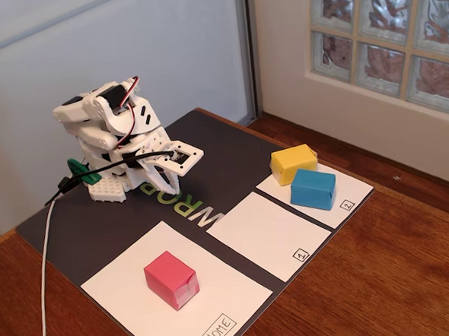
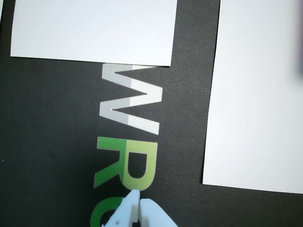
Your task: Move box red to home
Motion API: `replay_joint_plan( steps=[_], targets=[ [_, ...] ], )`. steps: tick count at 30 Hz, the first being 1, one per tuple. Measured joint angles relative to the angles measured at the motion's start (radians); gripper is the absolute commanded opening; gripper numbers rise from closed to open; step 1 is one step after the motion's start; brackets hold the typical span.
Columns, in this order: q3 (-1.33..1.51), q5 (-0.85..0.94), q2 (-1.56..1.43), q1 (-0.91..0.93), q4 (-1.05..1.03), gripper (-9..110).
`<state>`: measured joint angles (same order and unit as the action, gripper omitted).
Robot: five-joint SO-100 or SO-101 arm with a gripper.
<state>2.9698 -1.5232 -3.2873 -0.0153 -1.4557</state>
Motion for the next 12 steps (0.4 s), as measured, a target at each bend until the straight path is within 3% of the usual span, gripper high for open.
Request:
replay_joint_plan(
  steps=[12],
  targets=[
    [0.002, 0.0, 0.0, 0.006, 0.0, 0]
  ],
)
